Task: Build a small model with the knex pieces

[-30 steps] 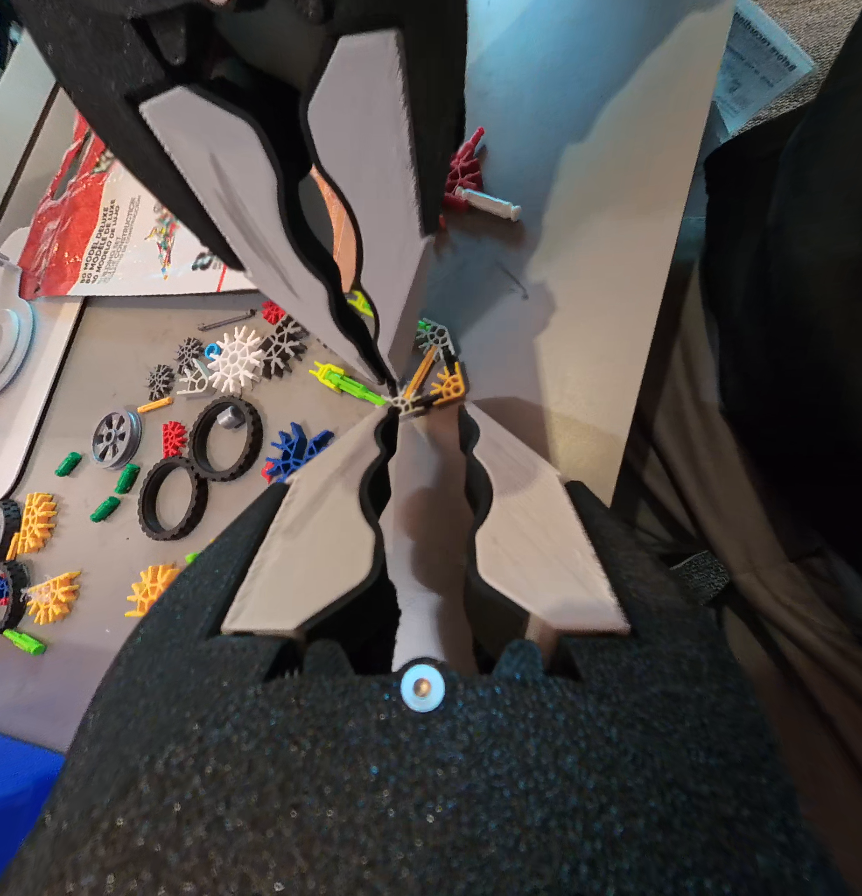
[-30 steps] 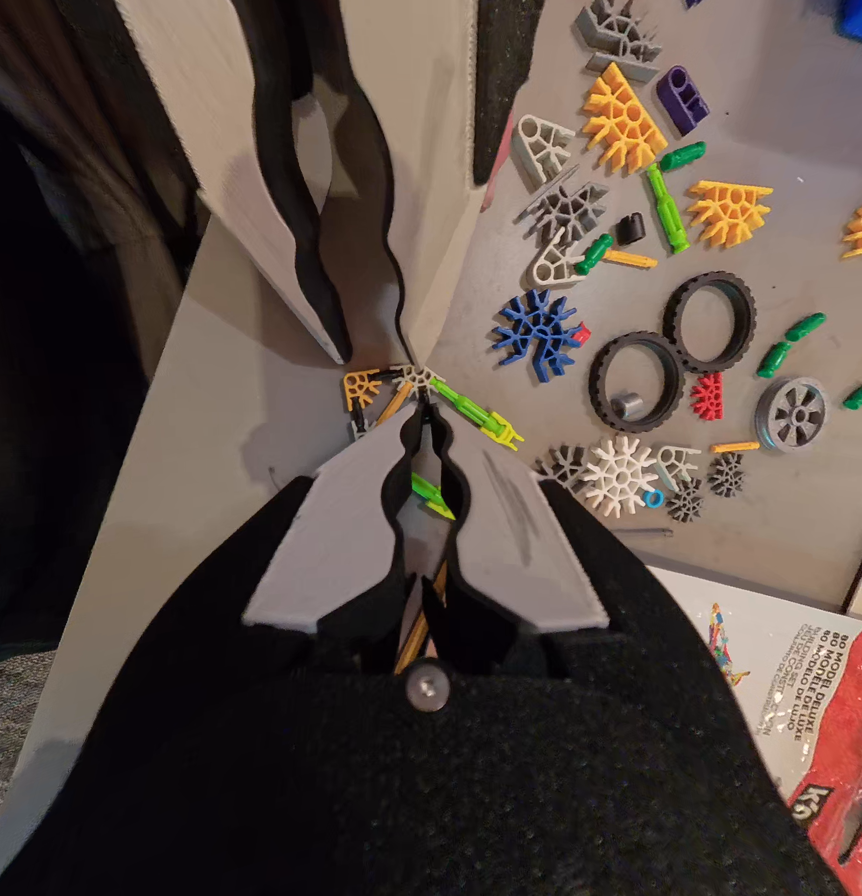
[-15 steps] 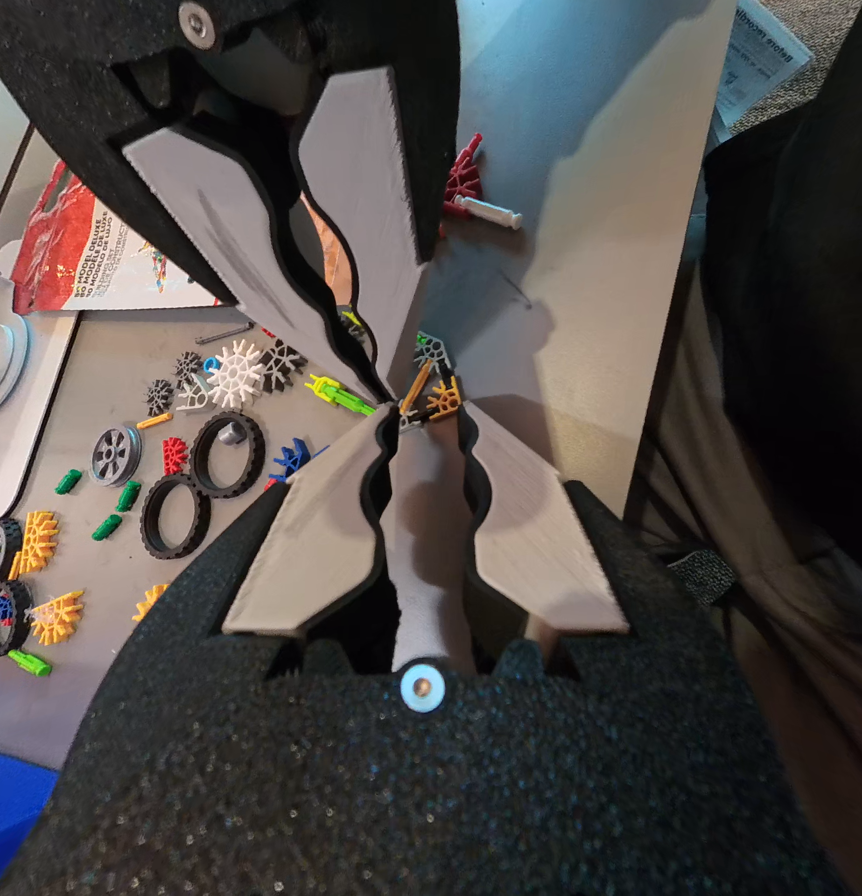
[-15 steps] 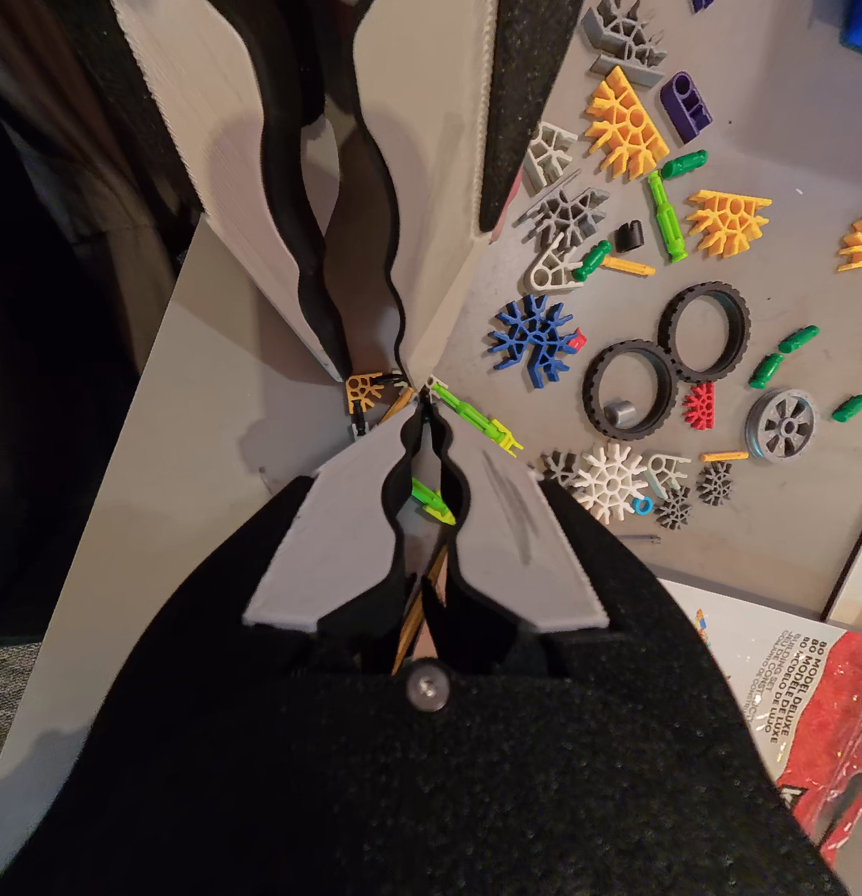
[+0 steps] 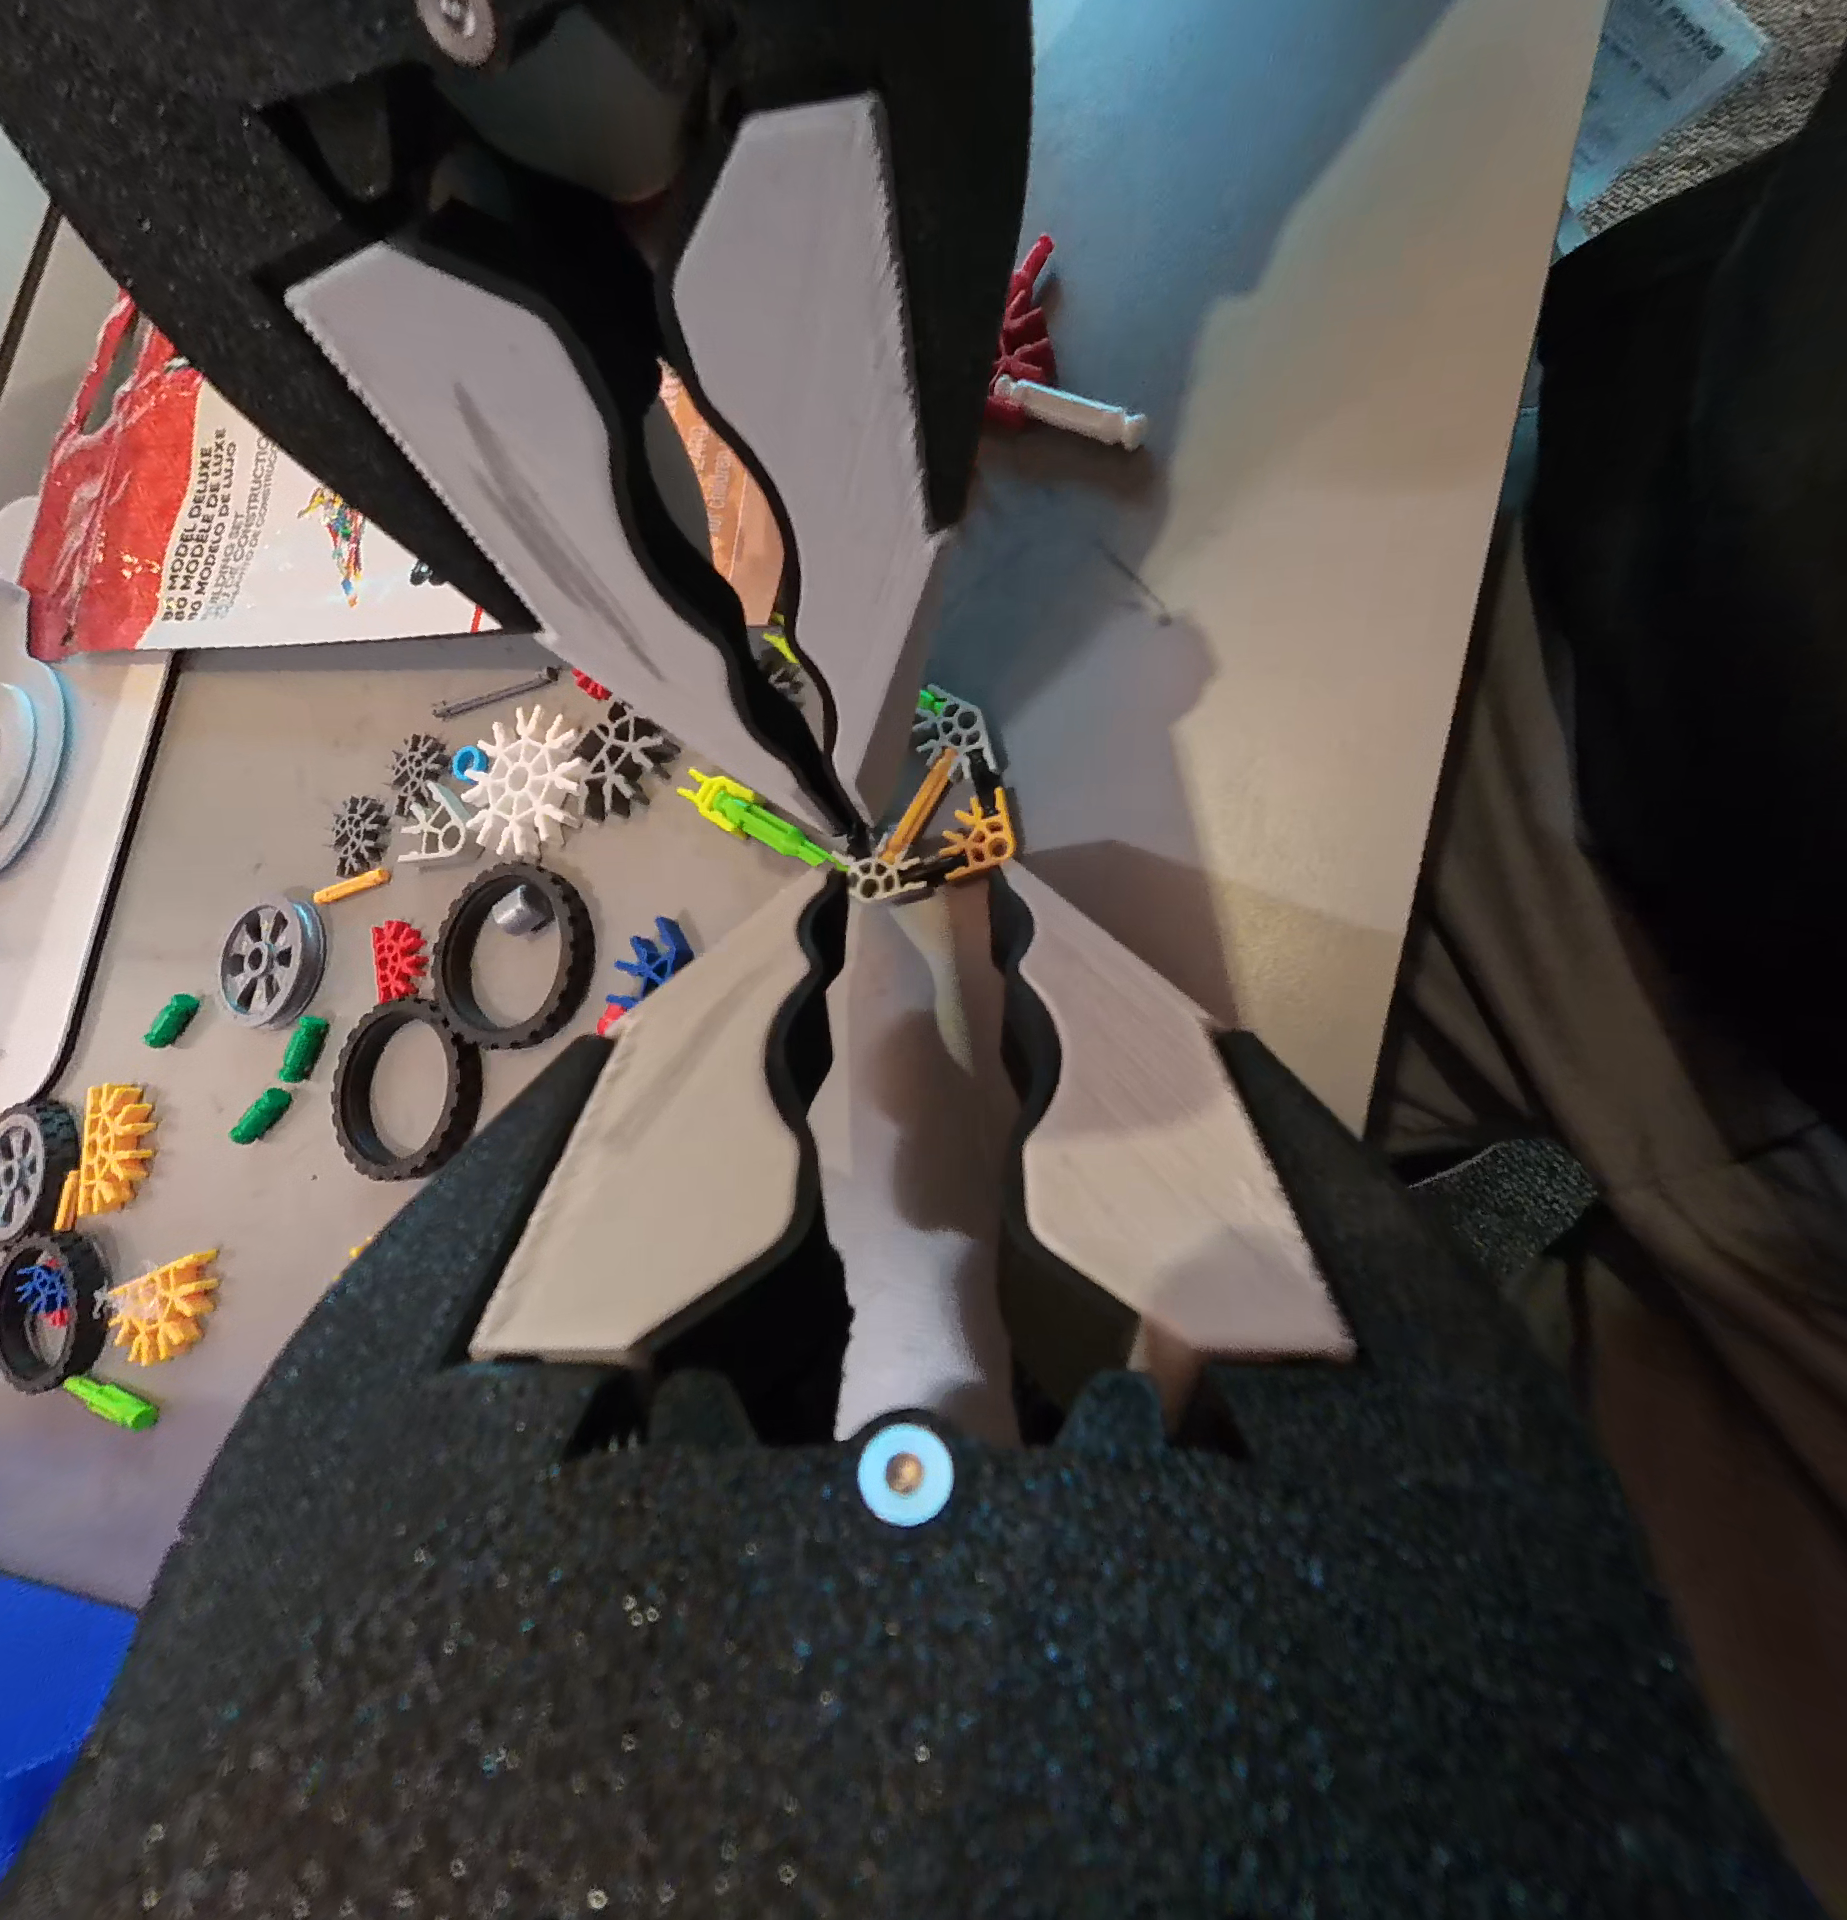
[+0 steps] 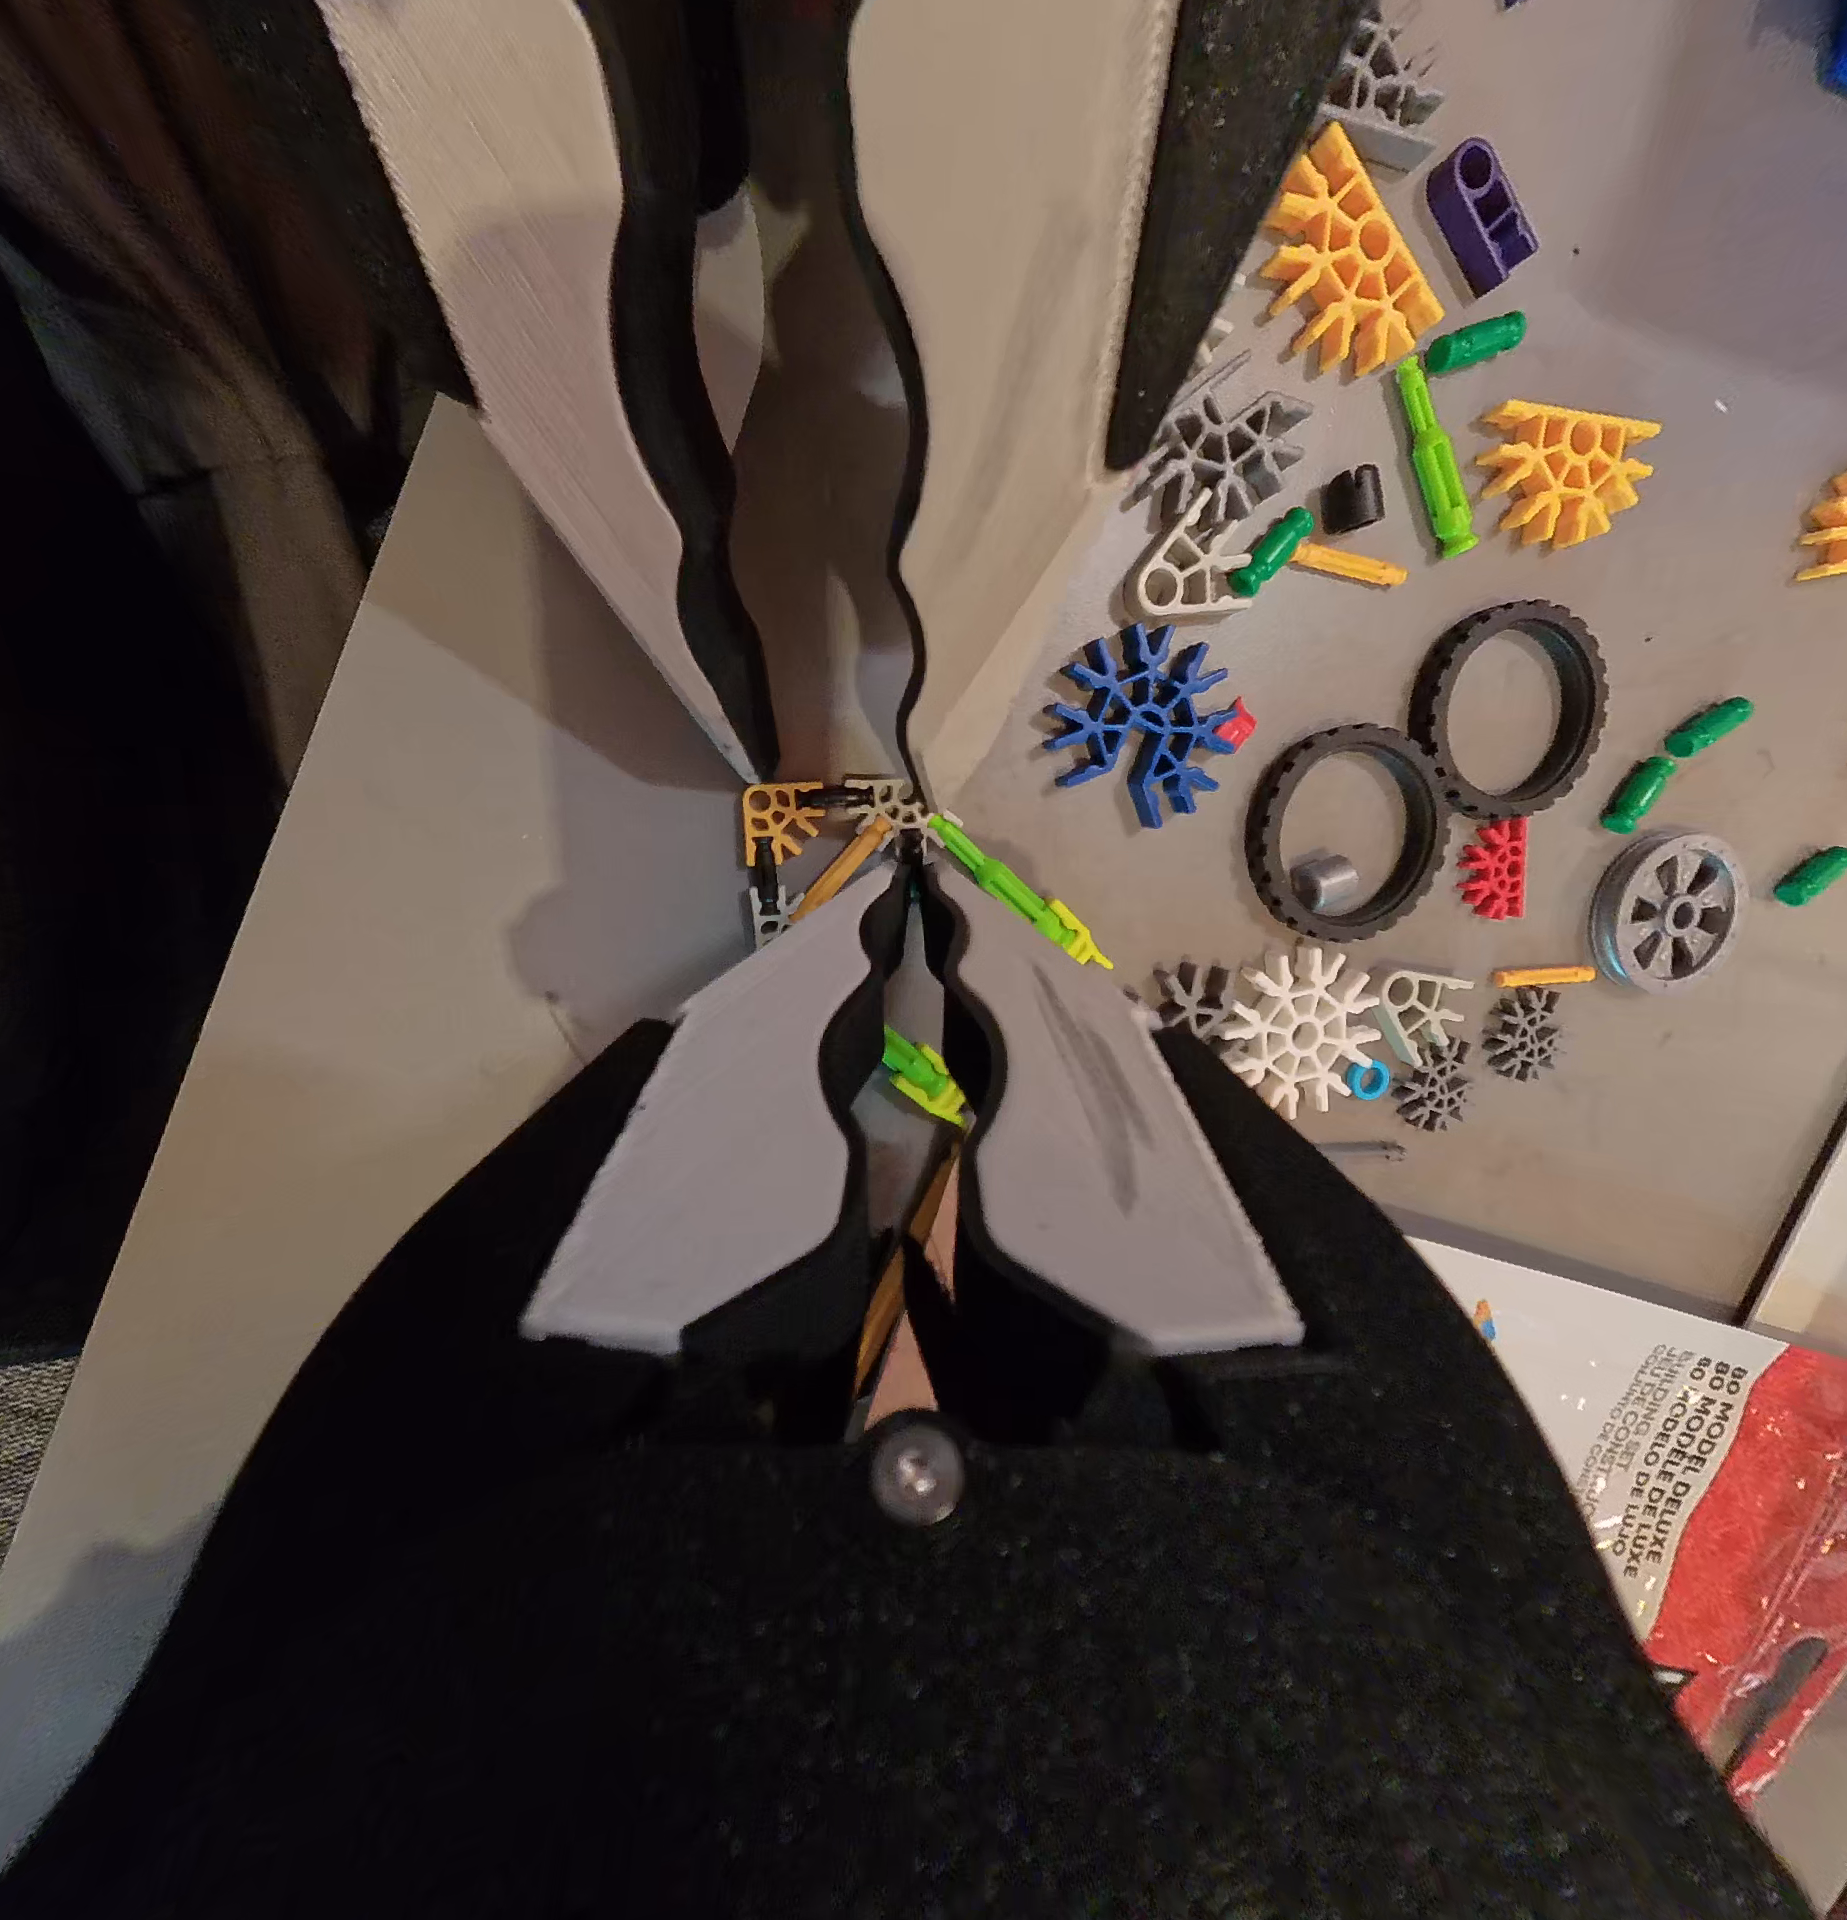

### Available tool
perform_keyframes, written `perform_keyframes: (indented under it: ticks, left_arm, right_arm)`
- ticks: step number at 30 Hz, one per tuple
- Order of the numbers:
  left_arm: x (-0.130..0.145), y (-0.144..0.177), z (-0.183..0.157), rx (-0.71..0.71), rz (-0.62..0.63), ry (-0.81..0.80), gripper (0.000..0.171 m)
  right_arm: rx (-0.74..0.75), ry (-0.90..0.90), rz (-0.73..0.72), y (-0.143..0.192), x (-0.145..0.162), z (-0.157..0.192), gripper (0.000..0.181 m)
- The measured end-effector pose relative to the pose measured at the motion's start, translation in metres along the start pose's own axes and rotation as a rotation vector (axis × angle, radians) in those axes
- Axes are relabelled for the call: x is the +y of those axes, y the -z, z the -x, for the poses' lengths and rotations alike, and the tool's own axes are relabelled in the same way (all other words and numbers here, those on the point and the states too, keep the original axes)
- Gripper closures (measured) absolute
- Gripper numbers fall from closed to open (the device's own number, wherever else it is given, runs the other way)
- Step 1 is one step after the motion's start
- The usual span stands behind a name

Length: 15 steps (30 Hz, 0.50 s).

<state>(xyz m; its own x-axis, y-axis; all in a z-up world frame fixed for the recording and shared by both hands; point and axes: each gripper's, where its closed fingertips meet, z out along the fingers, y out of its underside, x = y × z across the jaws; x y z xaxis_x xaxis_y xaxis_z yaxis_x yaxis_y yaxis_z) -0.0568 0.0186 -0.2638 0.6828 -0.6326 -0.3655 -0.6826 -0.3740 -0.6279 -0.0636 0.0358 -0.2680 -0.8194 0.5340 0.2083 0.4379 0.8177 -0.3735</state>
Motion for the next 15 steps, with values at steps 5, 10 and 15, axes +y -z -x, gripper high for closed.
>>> perform_keyframes:
  ticks: [5,10,15]
  left_arm:
    - [-0.0003,-0.0007,-0.0003,0.010,0.000,-0.001,0.147]
    - [-0.0018,-0.0017,-0.0026,0.022,-0.001,-0.016,0.149]
    - [-0.0026,-0.0026,-0.0035,0.041,0.003,-0.029,0.150]
  right_arm:
    - [-0.002,0.001,-0.001,0.0001,0.0004,0.0007,0.180]
    - [-0.002,0.002,-0.002,0.0000,0.0000,0.0001,0.180]
    - [-0.006,-0.001,-0.006,-0.0001,0.0002,0.0004,0.180]
